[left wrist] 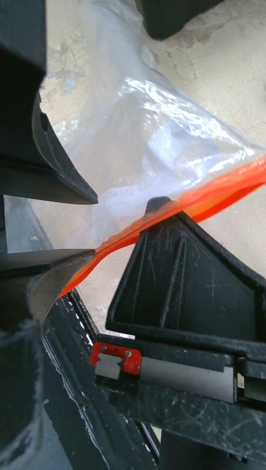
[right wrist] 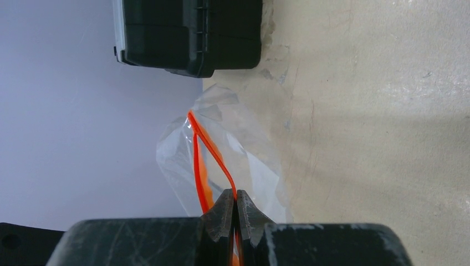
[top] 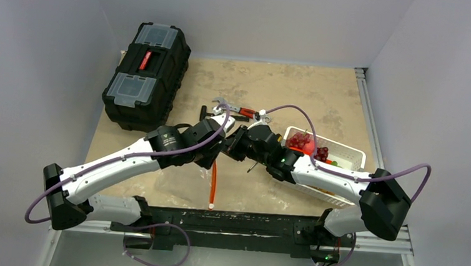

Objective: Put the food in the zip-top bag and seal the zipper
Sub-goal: Open the zipper of the food storage bag.

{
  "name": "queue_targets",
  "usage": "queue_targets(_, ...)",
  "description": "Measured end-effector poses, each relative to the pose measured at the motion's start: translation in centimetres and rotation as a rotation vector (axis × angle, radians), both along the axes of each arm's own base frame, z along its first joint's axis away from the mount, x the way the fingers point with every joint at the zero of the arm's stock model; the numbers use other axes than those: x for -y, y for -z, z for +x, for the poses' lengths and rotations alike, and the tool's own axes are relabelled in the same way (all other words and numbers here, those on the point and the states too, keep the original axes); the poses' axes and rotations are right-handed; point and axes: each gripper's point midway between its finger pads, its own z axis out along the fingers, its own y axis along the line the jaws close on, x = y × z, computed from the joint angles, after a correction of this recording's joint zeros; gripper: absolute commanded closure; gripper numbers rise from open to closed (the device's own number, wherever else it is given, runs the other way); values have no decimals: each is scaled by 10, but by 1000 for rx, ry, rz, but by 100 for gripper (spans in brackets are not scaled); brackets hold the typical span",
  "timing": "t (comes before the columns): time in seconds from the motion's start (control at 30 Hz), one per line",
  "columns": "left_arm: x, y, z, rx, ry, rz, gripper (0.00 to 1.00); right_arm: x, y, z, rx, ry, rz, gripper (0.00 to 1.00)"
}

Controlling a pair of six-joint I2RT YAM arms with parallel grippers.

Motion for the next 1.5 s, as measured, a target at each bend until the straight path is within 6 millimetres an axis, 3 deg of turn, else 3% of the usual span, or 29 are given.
queue_targets(0.37, -6, -32, -6, 39, -91, -164, 68, 0, 0, 0, 1, 3, 0, 100)
queue_targets(0.7, 2, -10, -12, 15, -84, -64, 68, 1, 1, 2, -7, 18, 0, 100)
queue_targets(0.83, 3, -3, -14, 22, -79, 4, 76, 2, 1, 2, -11, 24, 1, 100)
queue_targets(1.5, -1, 4, -6, 100, -171, 148, 75, 1, -2, 2, -41, 39, 28, 100)
